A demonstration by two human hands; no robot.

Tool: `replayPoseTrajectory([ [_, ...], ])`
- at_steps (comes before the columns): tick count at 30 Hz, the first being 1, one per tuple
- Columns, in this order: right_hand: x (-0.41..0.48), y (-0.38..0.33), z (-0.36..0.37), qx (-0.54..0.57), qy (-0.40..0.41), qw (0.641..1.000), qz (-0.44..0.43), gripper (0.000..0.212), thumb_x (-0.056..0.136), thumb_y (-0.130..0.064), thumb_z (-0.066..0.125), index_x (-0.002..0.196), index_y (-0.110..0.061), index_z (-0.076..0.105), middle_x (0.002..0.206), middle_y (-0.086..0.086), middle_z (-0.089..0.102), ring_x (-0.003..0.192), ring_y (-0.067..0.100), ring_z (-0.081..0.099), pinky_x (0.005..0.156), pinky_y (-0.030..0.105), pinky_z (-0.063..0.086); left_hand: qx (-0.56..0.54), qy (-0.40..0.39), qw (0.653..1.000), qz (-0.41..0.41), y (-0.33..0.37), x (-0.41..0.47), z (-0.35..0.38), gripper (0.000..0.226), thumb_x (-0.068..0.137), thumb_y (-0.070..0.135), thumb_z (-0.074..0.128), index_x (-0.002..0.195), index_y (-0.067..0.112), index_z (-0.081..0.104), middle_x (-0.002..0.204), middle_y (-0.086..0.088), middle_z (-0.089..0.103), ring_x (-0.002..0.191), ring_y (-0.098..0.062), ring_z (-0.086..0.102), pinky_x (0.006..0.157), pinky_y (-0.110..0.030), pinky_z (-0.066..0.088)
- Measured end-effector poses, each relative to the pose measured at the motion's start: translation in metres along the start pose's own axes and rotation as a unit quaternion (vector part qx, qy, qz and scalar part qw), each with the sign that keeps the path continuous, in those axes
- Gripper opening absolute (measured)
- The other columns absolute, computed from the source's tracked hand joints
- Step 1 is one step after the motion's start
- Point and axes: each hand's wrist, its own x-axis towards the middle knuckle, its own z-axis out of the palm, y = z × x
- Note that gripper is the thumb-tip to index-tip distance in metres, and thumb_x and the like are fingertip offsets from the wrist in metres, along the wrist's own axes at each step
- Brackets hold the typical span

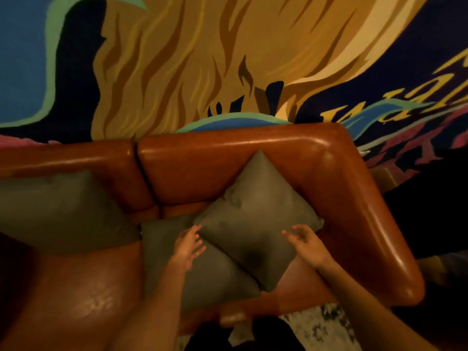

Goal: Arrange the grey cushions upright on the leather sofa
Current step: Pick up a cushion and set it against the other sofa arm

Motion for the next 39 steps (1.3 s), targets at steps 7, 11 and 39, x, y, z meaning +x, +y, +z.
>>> replayPoseTrajectory([
  [7,0.108,-0.047,-0.021,-0.055,-0.039,0.997,-0.025,0.05,0.086,-0.05,0.075,0.121,-0.022,0.053,0.117,0.006,0.061,0.11,0.026,0.062,0.095,0.037,0.047,-0.017,0.082,0.996,-0.004,-0.006,0.022,0.014,0.05,0.094,0.029,0.069,0.138,0.011,0.054,0.132,-0.01,0.053,0.118,-0.028,0.054,0.088,-0.044,0.053],
  [11,0.175,-0.078,-0.02,-0.068,-0.046,0.995,-0.052,0.059,0.092,-0.039,0.074,0.136,-0.007,0.053,0.129,0.008,0.06,0.113,0.025,0.06,0.108,0.044,0.046,-0.019,0.118,0.993,-0.001,-0.016,0.047,0.028,0.041,0.094,0.03,0.068,0.131,0.013,0.058,0.124,-0.008,0.053,0.108,-0.024,0.054,0.084,-0.044,0.053],
  [39,0.123,-0.078,-0.071,-0.04,-0.248,0.963,-0.099,0.065,0.072,-0.041,0.091,0.128,-0.029,0.059,0.124,-0.006,0.066,0.111,0.016,0.065,0.099,0.04,0.053,0.365,0.014,0.928,0.065,-0.077,-0.038,0.007,0.109,0.059,0.05,0.095,0.152,0.031,0.041,0.16,-0.004,0.031,0.145,-0.029,0.038,0.114,-0.038,0.04],
])
